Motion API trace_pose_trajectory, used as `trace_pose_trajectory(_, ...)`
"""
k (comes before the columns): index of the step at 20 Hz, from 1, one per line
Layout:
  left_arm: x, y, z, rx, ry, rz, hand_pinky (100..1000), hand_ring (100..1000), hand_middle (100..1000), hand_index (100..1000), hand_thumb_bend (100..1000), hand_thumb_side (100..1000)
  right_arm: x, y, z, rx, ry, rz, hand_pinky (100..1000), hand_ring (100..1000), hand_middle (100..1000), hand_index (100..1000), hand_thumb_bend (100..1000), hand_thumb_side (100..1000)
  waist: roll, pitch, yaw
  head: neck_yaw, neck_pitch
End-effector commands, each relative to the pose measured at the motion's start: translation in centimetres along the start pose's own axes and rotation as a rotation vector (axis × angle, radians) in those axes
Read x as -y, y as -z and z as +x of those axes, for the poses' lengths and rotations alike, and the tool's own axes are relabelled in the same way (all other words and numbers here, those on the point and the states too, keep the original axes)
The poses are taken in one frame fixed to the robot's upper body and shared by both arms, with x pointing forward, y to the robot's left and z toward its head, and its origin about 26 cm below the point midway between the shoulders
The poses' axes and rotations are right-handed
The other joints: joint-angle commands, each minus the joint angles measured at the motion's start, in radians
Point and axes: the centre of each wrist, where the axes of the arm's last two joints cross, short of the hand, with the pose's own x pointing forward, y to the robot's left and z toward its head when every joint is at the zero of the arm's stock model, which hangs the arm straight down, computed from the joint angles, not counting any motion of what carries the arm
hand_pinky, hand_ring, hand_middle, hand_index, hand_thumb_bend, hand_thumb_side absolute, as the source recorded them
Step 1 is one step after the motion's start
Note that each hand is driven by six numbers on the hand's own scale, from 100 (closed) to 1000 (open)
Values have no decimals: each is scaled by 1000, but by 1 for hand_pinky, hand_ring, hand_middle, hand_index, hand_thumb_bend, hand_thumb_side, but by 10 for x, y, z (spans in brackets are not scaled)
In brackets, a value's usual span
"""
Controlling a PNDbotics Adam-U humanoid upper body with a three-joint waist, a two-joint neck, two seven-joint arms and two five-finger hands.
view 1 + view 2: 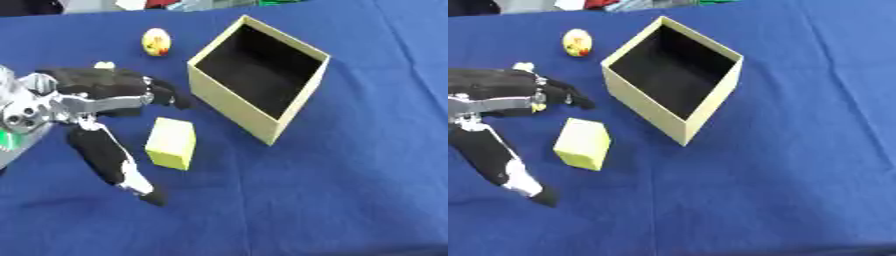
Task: Pick up objects on the table and place them in the box.
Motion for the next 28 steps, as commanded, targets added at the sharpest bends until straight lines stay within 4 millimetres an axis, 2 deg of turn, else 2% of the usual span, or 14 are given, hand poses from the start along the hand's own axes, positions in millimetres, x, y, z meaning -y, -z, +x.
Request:
trace_pose_trajectory(1, -4, -4, 2, -36, 17, 27, 974, 892, 850, 960, 677, 485, 4, 9, 6, 38, -8, 9, 828, 738, 703, 781, 100, 829, -2, -18, 0, -1, 1)
trace_pose_trajectory(5, -6, -4, 4, -67, 26, 76, 981, 897, 857, 958, 632, 484, 4, 8, 6, 37, -6, 11, 829, 736, 701, 780, 100, 830, -3, -13, -1, 0, -2)
trace_pose_trajectory(15, -9, -2, 4, -103, 45, 104, 1000, 917, 880, 957, 640, 479, 2, 9, 7, 39, 3, 15, 829, 734, 698, 780, 100, 832, -4, 0, -5, 7, -11)
trace_pose_trajectory(22, -3, 11, -7, -126, 35, 59, 1000, 923, 883, 946, 641, 462, 2, 10, 7, 39, 12, 10, 830, 733, 696, 779, 100, 834, -4, 10, -17, 13, -18)
trace_pose_trajectory(28, 2, 21, -19, -153, 26, 40, 1000, 916, 868, 929, 602, 433, 1, 10, 7, 38, 19, 8, 831, 733, 696, 779, 100, 836, -4, 19, -24, 16, -26)
